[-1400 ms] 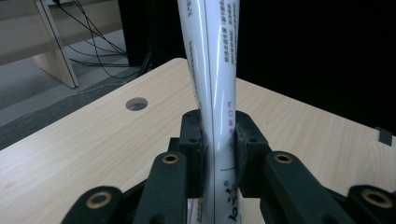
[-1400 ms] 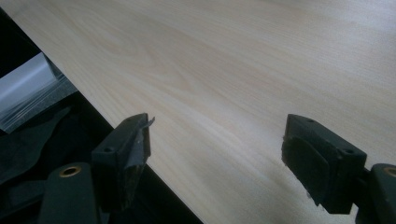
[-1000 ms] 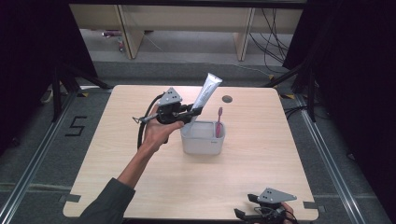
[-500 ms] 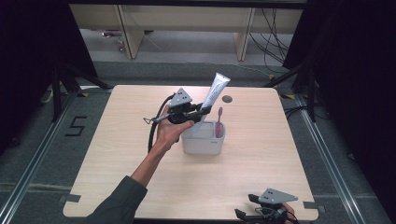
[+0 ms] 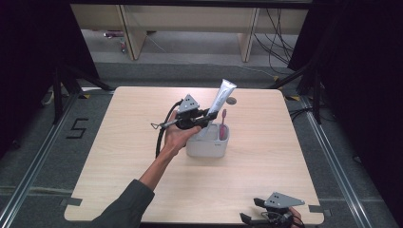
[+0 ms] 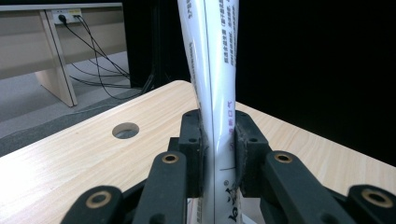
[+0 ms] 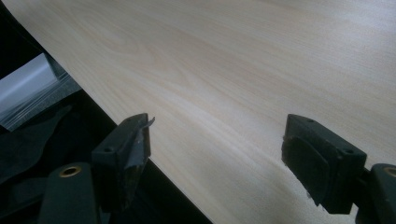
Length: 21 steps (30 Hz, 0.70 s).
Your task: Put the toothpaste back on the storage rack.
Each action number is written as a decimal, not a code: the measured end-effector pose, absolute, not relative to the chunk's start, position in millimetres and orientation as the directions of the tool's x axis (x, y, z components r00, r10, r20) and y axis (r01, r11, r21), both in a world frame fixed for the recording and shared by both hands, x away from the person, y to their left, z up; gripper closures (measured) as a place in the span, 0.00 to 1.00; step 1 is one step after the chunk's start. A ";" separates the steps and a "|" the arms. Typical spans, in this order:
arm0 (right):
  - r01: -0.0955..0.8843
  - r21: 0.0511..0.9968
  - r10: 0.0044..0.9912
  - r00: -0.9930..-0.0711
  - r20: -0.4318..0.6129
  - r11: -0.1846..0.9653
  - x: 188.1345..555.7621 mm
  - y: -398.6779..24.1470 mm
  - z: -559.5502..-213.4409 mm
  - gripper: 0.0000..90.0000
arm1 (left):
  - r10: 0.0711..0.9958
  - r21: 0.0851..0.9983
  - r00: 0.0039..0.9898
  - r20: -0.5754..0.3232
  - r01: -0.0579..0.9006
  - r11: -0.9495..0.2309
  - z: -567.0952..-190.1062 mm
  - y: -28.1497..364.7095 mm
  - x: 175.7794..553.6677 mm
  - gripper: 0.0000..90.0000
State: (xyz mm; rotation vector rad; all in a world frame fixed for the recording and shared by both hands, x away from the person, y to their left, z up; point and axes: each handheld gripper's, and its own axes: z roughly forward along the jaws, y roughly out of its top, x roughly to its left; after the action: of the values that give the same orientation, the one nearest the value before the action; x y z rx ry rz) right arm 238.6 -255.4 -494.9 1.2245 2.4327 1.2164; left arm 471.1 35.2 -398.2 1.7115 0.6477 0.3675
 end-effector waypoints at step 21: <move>0.589 0.728 0.722 -0.665 0.188 0.352 238.4 -257.5 -495.8 0.27 | 0.602 0.958 0.793 -0.097 0.239 -0.161 -426.2 38.8 471.2 0.84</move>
State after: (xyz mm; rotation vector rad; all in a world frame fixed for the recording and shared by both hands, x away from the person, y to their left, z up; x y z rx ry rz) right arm 238.4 -257.5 -495.8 1.1963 2.4431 1.2066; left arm 471.2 38.8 -426.2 1.7412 0.6576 0.3629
